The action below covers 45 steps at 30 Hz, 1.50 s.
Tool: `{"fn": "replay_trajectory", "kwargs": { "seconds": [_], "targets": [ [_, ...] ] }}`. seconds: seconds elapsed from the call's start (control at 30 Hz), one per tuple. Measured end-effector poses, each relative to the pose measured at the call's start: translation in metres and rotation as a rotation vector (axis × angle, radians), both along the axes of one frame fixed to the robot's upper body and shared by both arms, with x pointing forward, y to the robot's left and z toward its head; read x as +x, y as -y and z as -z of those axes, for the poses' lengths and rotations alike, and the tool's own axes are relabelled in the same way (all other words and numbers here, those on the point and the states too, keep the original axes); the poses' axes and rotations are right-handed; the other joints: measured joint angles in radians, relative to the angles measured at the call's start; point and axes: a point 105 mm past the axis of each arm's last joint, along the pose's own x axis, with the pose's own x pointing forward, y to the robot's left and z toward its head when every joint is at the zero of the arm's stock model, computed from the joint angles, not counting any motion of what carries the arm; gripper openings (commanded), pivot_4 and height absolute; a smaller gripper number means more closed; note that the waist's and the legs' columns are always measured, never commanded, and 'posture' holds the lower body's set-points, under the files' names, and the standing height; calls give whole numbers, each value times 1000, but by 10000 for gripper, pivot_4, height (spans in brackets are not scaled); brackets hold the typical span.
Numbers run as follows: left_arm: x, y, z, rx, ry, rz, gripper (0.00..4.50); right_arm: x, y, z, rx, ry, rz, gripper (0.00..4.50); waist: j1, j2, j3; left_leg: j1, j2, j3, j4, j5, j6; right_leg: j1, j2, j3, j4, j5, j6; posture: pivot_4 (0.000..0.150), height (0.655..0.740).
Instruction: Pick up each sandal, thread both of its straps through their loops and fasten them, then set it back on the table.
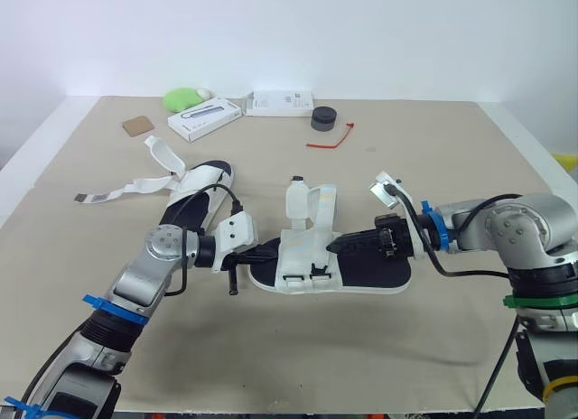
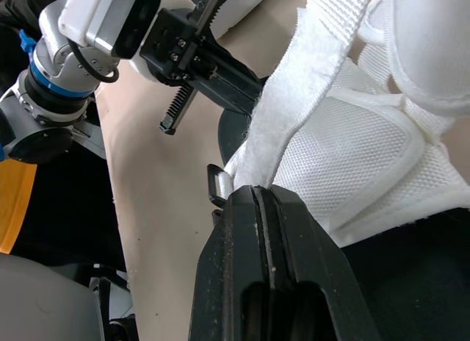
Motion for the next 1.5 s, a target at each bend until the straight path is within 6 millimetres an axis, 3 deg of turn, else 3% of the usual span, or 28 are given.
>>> {"fn": "replay_trajectory", "kwargs": {
  "seconds": [0.13,0.23,0.3,0.73,1.23,1.5],
  "targets": [
    [0,0,0,0,0,0,0,0,0,-1,8,-12,-6,1140,0,0,0,0,0,0,0,0,0,0,0,0,0,0,0,1500,7400],
    [0,0,0,1,0,0,0,1,0,3,-12,-1,-7,9511,0,0,0,0,0,0,0,0,0,0,0,0,0,0,0,1500,7400],
    [0,0,0,1,0,0,0,2,-1,8,-23,11,-3,18446,0,0,0,0,0,0,0,0,0,0,0,0,0,0,0,1500,7400],
    [0,0,0,0,0,0,0,9,-28,2,21,66,11,18446,0,0,0,0,0,-2,0,0,0,0,0,-1,0,0,0,1500,7400],
    [0,0,1,-1,-4,-5,0,-9,-52,-7,58,93,-57,18446,0,0,0,-1,0,-3,0,0,0,0,-1,-3,0,1,-1,1500,7400],
    [1,1,1,-5,-4,-11,0,-12,-57,4,50,91,-36,18446,0,0,0,-1,0,-4,0,0,0,0,-1,-4,1,1,-1,1500,7400]
  ]
}}
